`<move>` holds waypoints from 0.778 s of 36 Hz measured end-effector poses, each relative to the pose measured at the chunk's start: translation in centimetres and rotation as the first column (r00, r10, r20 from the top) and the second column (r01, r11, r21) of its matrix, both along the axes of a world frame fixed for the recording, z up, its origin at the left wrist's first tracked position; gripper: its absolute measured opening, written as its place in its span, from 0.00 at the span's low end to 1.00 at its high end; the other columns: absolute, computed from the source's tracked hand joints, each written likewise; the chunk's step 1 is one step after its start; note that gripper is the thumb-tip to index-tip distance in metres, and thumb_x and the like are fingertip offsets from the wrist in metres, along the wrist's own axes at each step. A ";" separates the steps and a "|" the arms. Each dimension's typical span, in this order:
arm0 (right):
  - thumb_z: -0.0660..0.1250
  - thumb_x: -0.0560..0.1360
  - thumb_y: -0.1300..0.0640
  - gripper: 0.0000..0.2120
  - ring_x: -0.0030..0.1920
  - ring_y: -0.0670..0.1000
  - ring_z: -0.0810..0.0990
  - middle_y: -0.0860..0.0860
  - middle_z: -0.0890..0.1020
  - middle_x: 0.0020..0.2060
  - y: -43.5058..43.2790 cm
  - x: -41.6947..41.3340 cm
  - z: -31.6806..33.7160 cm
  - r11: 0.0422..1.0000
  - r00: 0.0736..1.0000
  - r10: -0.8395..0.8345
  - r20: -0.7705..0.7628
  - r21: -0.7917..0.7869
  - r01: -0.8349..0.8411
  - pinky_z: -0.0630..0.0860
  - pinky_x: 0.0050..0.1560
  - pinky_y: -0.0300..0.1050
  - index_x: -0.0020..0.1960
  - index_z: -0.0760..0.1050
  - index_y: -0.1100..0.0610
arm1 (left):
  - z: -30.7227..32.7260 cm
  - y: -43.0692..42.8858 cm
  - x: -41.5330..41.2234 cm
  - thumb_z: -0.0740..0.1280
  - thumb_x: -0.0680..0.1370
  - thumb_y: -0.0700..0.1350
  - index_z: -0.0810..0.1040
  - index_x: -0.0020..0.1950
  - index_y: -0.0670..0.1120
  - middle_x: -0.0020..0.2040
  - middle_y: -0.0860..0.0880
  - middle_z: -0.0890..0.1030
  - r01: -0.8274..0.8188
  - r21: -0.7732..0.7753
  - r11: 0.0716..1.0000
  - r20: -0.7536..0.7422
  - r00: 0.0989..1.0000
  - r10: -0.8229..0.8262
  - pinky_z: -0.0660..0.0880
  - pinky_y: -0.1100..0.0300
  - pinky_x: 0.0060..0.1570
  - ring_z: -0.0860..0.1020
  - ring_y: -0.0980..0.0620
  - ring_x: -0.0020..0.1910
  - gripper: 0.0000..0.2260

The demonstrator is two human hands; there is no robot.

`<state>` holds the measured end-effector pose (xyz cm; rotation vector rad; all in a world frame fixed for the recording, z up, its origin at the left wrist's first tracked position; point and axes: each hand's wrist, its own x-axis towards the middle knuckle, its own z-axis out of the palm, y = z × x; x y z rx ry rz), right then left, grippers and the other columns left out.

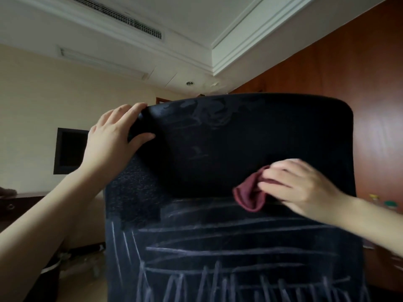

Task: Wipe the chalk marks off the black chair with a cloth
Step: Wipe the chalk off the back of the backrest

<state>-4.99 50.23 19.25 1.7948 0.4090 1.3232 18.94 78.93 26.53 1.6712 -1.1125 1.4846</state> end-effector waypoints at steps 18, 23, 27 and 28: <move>0.59 0.74 0.69 0.14 0.39 0.58 0.76 0.56 0.78 0.38 12.2 14.5 -1.7 0.952 0.952 0.307 0.006 -0.022 -0.307 0.74 0.41 0.51 0.35 0.75 0.57 | 1.6 0.1 -1.0 0.68 0.73 0.57 0.65 0.71 0.52 0.68 0.43 0.69 -0.145 0.065 0.987 -0.150 0.977 0.153 0.64 0.37 0.60 0.65 0.37 0.67 0.28; 0.53 0.65 0.73 0.14 0.34 0.54 0.68 0.56 0.73 0.32 15.6 18.6 -3.1 0.965 0.963 0.260 -0.076 0.003 -0.261 0.66 0.34 0.49 0.28 0.69 0.59 | 2.1 1.5 0.3 0.70 0.71 0.58 0.67 0.69 0.53 0.65 0.44 0.72 -0.139 0.094 0.986 -0.225 0.962 0.157 0.66 0.38 0.58 0.69 0.39 0.64 0.29; 0.61 0.69 0.68 0.10 0.39 0.57 0.76 0.54 0.79 0.38 12.6 14.8 -2.9 0.983 0.976 0.185 -0.116 0.017 -0.184 0.72 0.39 0.50 0.33 0.75 0.56 | 2.1 1.8 1.3 0.72 0.71 0.56 0.68 0.69 0.52 0.63 0.44 0.73 -0.080 0.099 0.992 -0.251 0.963 0.103 0.69 0.39 0.59 0.71 0.40 0.62 0.29; 0.63 0.71 0.66 0.10 0.40 0.57 0.77 0.54 0.80 0.40 11.6 13.0 -2.9 0.988 0.981 0.154 -0.117 0.023 -0.152 0.74 0.41 0.50 0.35 0.77 0.55 | 2.1 1.8 1.4 0.72 0.71 0.55 0.68 0.70 0.51 0.63 0.43 0.73 -0.060 0.101 0.993 -0.252 0.964 0.084 0.70 0.39 0.59 0.71 0.40 0.62 0.30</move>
